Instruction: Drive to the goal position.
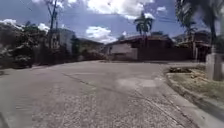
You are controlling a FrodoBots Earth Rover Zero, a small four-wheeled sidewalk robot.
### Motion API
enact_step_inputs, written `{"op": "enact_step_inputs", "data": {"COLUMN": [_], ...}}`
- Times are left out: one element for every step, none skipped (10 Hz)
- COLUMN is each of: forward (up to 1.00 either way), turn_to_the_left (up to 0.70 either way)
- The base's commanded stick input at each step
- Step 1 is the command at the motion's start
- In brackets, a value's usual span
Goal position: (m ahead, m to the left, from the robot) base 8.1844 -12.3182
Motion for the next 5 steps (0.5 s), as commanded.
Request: {"op": "enact_step_inputs", "data": {"forward": [0.7, 0.7, 0.7, 0.7, 0.7], "turn_to_the_left": [-0.35, -0.35, -0.35, -0.21, 0.0]}}
